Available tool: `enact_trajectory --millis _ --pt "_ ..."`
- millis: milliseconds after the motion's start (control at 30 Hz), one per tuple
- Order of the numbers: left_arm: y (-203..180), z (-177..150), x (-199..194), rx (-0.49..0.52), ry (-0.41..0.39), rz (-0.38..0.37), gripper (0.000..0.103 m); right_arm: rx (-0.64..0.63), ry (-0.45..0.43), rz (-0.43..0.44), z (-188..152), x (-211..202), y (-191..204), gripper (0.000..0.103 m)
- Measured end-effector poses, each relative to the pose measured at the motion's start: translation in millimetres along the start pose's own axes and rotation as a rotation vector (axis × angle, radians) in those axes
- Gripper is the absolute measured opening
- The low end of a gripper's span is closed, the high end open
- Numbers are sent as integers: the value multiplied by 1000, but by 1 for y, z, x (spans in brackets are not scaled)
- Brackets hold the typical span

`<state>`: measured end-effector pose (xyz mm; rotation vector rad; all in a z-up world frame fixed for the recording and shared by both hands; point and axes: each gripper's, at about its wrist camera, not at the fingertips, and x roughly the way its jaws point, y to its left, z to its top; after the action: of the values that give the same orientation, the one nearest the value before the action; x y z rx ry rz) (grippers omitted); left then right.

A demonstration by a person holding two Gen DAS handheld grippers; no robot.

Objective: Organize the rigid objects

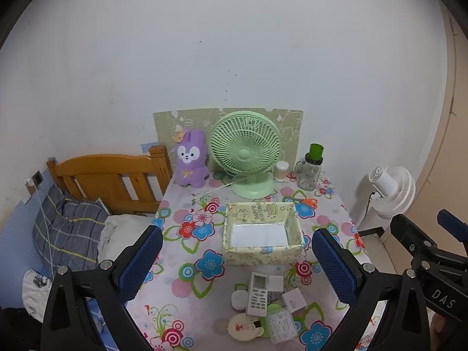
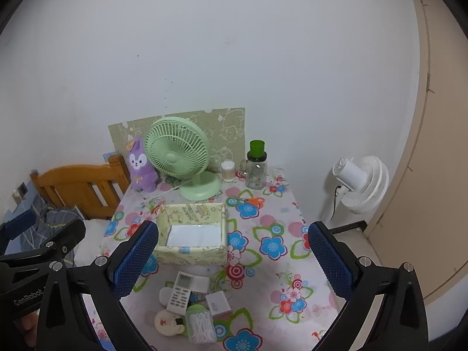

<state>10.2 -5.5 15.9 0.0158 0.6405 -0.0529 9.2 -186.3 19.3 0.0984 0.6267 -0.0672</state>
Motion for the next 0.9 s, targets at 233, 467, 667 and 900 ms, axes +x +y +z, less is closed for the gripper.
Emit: enact_trajectory --millis 233,467,667,900 --pt "3 6 9 4 12 -18 103 8 22 -23 -4 6 4 103" --pt "-1 6 9 20 -10 -13 103 4 11 -31 -4 8 6 103" --pt "-1 8 13 24 -2 -14 103 11 18 -30 -4 9 5 103" --pt "-2 6 21 37 9 6 103 14 31 -22 -6 13 5 103"
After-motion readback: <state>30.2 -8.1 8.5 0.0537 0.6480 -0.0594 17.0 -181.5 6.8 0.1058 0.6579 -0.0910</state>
